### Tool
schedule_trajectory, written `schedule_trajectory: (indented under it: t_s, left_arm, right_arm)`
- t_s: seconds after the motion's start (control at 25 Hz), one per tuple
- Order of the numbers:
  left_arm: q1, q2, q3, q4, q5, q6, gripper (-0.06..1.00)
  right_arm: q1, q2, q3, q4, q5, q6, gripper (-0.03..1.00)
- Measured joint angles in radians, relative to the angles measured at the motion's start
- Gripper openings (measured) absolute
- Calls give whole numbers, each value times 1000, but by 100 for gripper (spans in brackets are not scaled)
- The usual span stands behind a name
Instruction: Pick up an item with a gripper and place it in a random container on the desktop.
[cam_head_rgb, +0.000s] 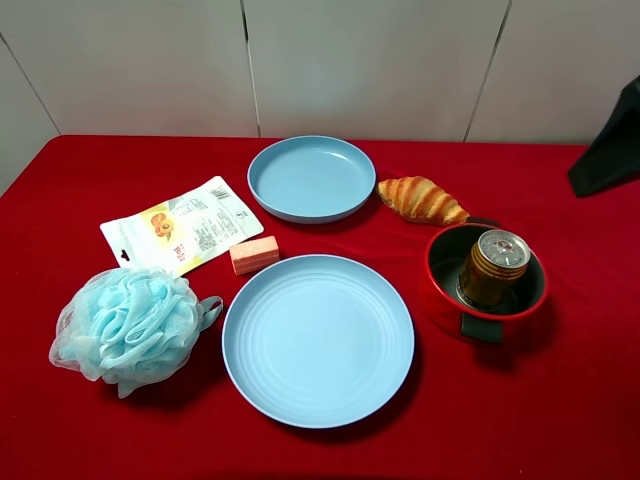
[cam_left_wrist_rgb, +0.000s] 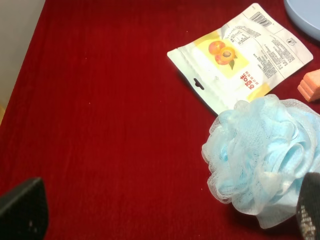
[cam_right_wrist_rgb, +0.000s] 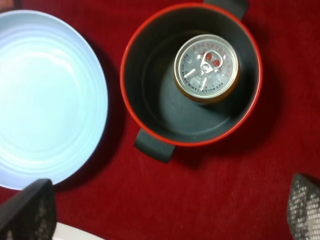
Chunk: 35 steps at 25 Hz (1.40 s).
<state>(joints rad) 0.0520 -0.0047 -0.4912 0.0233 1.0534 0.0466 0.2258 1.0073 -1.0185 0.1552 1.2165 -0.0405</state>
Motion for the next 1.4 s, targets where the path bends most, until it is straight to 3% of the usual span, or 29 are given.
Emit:
schedule_trajectory:
  t_s: [0.48, 1.0, 1.4]
  left_arm:
    - [0, 0, 0, 0, 0, 0, 100]
    - [0, 0, 0, 0, 0, 0, 100]
    - [0, 0, 0, 0, 0, 0, 100]
  right_arm:
    - [-5, -277, 205, -2, -99, 0, 69]
    - [-298, -666, 456, -3, -157, 0, 69]
    - [-329, -978, 517, -59, -183, 0, 69]
